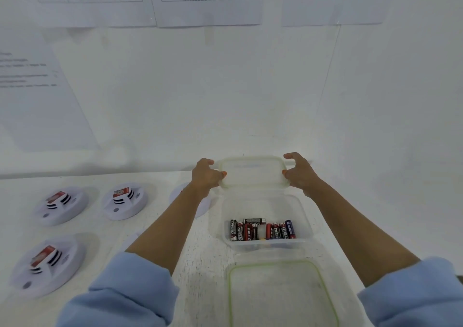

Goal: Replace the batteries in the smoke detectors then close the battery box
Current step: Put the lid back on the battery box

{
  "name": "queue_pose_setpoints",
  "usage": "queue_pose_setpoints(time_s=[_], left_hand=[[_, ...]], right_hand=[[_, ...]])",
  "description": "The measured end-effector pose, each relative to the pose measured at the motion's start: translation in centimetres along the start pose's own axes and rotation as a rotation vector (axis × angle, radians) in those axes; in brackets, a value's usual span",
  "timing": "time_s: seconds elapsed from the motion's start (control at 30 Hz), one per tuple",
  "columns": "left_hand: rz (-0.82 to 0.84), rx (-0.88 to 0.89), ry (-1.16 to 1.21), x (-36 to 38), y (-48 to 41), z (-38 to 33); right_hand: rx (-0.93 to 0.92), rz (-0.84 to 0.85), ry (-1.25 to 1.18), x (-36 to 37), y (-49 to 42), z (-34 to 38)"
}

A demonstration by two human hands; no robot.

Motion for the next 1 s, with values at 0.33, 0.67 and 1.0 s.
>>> queue_pose_setpoints(time_s=[0.33,0.67,1.0], left_hand=[[0.366,0.618,-0.507,1.1,1.8,-3.1],[0.502,0.594,-0.579,1.3,0.6,-2.6],[0.374,0.747,-0.676,2.2,0.8,-2.7]], right_hand=[[-0.231,0.199,0.489,1.4,-1.4,3.2],[-0.288,0.305,0.605,4.1,-4.1,3.0],[-0.279,0.261,0.603,4.5,-4.2,2.9]])
Point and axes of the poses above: each hand's wrist, its own y-axis away from the middle knuckle, its own x-axis out of the palm, z = x × y, the point moved 3 cm from there along -y, towards the middle knuckle, and after that the axes turned 6 degrees about -y, right-handed, at the moved point
